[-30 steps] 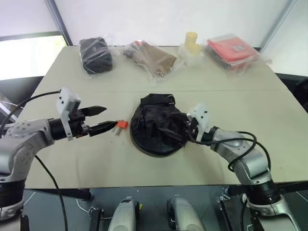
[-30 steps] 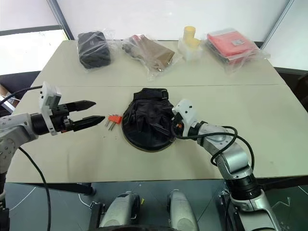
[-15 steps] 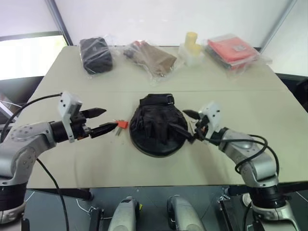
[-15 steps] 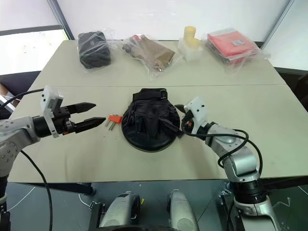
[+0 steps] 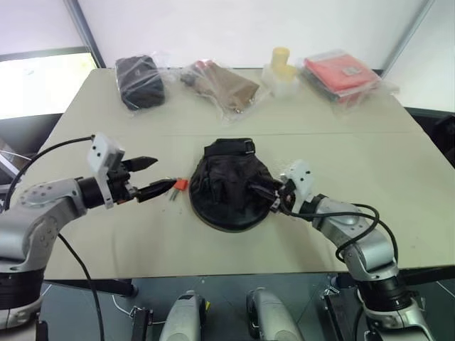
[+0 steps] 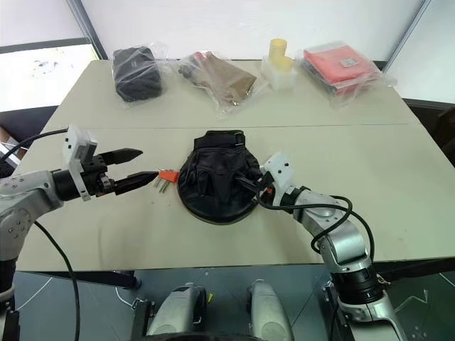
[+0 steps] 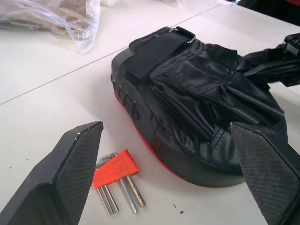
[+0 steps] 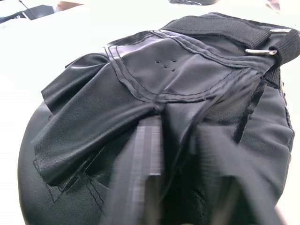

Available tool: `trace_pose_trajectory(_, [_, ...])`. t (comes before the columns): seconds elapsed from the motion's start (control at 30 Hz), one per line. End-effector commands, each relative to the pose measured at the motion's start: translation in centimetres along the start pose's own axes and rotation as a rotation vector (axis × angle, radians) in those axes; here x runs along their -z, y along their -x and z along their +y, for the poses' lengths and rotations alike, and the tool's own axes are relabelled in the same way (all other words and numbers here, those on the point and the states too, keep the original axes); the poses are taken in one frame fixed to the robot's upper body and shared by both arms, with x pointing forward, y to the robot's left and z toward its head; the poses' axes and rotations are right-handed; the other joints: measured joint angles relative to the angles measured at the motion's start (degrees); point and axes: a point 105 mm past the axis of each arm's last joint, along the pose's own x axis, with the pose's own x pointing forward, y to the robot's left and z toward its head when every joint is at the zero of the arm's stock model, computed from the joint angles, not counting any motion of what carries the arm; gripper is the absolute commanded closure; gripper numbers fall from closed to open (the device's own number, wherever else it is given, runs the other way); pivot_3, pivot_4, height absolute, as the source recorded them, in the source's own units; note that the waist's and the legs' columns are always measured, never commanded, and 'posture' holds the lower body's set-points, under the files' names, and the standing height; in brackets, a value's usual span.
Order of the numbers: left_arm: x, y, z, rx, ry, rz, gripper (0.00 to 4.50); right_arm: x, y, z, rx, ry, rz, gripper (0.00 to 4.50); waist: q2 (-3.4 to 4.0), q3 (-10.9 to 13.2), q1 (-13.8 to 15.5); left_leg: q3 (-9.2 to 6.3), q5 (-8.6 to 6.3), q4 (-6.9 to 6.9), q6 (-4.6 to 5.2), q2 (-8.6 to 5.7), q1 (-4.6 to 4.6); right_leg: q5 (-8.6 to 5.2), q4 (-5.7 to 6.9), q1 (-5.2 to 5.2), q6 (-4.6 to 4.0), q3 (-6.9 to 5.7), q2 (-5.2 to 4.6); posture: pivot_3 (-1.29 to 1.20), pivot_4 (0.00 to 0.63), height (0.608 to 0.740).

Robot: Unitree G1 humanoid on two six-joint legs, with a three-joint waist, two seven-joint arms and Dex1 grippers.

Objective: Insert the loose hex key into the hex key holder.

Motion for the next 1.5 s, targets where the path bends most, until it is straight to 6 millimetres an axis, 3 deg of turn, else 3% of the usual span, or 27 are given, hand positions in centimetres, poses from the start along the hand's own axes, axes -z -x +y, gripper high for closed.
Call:
trace_pose_trajectory(0.03, [-0.8, 0.2, -0.1, -0.009, -0.045, -0.030, 0.00, -1.0, 0.0, 0.6, -0.031, 0.014, -0.039, 4.42, 0.00, 0.00, 0.02, 0.00, 0.00, 0.00, 0.00, 0.00, 0.00, 0.00, 0.00, 0.00, 0.00, 0.00, 0.00, 0.00, 0.150, 0.740])
trace_pose_trajectory(0.1, [-0.7, 0.2, -0.1, -0.009, -0.044, -0.029, 0.00, -1.6, 0.1, 0.7, -0.039, 0.008, -0.069, 4.42, 0.00, 0.00, 0.08, 0.00, 0.00, 0.00, 0.00, 0.00, -0.01, 0.00, 0.00, 0.00, 0.00, 0.00, -0.01, 0.00, 0.150, 0.740])
trace_pose_trajectory(0.3, [-0.6, 0.3, 0.4, -0.019, -0.022, -0.038, 0.00, -6.7, 1.1, -0.4, -0.030, -0.012, -0.262, 4.42, 0.02, 0.01, 0.12, -0.01, 0.00, 0.00, 0.00, 0.02, -0.01, 0.00, 0.00, 0.00, 0.00, 0.00, -0.02, 0.00, 0.150, 0.740])
trace_pose_trajectory(0.4, [-1.1, 0.0, 0.3, 0.012, -0.033, -0.045, 0.00, -10.0, 2.6, -3.6, 0.089, -0.007, -0.366, 4.42, 0.02, 0.02, 0.19, -0.01, 0.00, 0.00, 0.00, 0.02, -0.01, 0.01, 0.00, 0.00, 0.01, 0.00, -0.02, 0.00, 0.150, 0.740])
trace_pose_trajectory(0.5, [-1.7, -0.4, -0.4, 0.070, -0.053, -0.048, 0.00, -11.6, 4.3, -6.7, 0.218, -0.002, -0.411, 4.42, 0.02, 0.01, 0.36, -0.04, 0.00, 0.00, 0.00, 0.00, -0.04, 0.00, 0.00, 0.00, 0.01, -0.02, -0.02, 0.00, 0.150, 0.740])
trace_pose_trajectory(0.57, [-2.2, -1.0, -0.9, 0.114, -0.080, -0.055, 0.00, -11.3, 5.9, -9.4, 0.340, -0.001, -0.392, 4.42, 0.00, 0.00, 0.45, -0.04, 0.00, 0.00, 0.00, -0.04, -0.05, 0.01, -0.01, 0.01, 0.01, -0.02, -0.06, 0.00, 0.150, 0.740])
trace_pose_trajectory(0.77, [-4.2, -3.3, -2.8, 0.238, -0.123, -0.124, 0.00, -7.2, 10.1, -16.2, 0.716, 0.076, -0.169, 4.42, 0.01, 0.01, 0.17, 0.04, 0.00, 0.01, 0.00, -0.15, -0.06, 0.01, -0.04, 0.01, 0.00, 0.03, -0.10, 0.00, 0.150, 0.740])
trace_pose_trajectory(0.9, [-4.9, -4.8, -3.0, 0.266, -0.128, -0.165, 0.00, -5.1, 11.7, -18.6, 0.882, 0.071, -0.089, 4.42, 0.05, 0.01, -0.28, 0.07, 0.00, 0.01, 0.00, -0.15, -0.04, 0.02, -0.01, 0.00, 0.03, 0.07, -0.06, 0.00, 0.150, 0.740])
trace_pose_trajectory(1.0, [-4.8, -6.2, -3.4, 0.303, -0.137, -0.176, 0.00, -2.4, 13.5, -20.7, 1.041, -0.041, -0.071, 4.42, 0.06, 0.01, -0.21, 0.08, 0.00, -0.02, 0.01, -0.13, -0.01, 0.03, 0.03, -0.03, 0.05, 0.12, 0.01, 0.00, 0.150, 0.740])
trace_pose_trajectory(1.1, [-4.6, -6.6, -3.5, 0.309, -0.134, -0.179, 0.00, -1.8, 14.0, -21.4, 1.085, -0.071, -0.073, 4.42, 0.07, 0.02, -0.14, 0.08, 0.01, -0.01, 0.01, -0.15, -0.02, 0.03, 0.04, -0.03, 0.04, 0.14, 0.00, 0.00, 0.150, 0.740])
trace_pose_trajectory(1.2, [-4.0, -6.5, -3.3, 0.295, -0.118, -0.177, 0.00, -1.8, 14.8, -21.8, 1.113, -0.061, -0.064, 3.60, 0.07, 0.02, -0.25, 0.08, 0.01, -0.01, 0.01, -0.14, -0.04, 0.03, 0.03, -0.04, 0.05, 0.15, 0.00, 0.00, 0.150, 0.740])
trace_pose_trajectory(1.43, [-3.3, -6.3, -3.3, 0.274, -0.096, -0.175, 0.00, -1.4, 16.6, -22.1, 1.142, -0.055, -0.024, 0.05, 0.08, 0.02, -0.07, 0.08, 0.01, -0.01, 0.01, -0.14, -0.03, 0.03, 0.03, -0.03, 0.05, 0.17, -0.01, 0.00, 0.150, 0.740])
trace_pose_trajectory(1.5, [-3.1, -6.3, -3.2, 0.271, -0.092, -0.175, 0.00, -1.5, 17.0, -21.9, 1.124, -0.060, -0.021, 0.05, 0.08, 0.02, 0.05, 0.08, 0.01, -0.01, 0.01, -0.14, -0.03, 0.03, 0.03, -0.03, 0.05, 0.17, -0.01, 0.00, 0.150, 0.740])
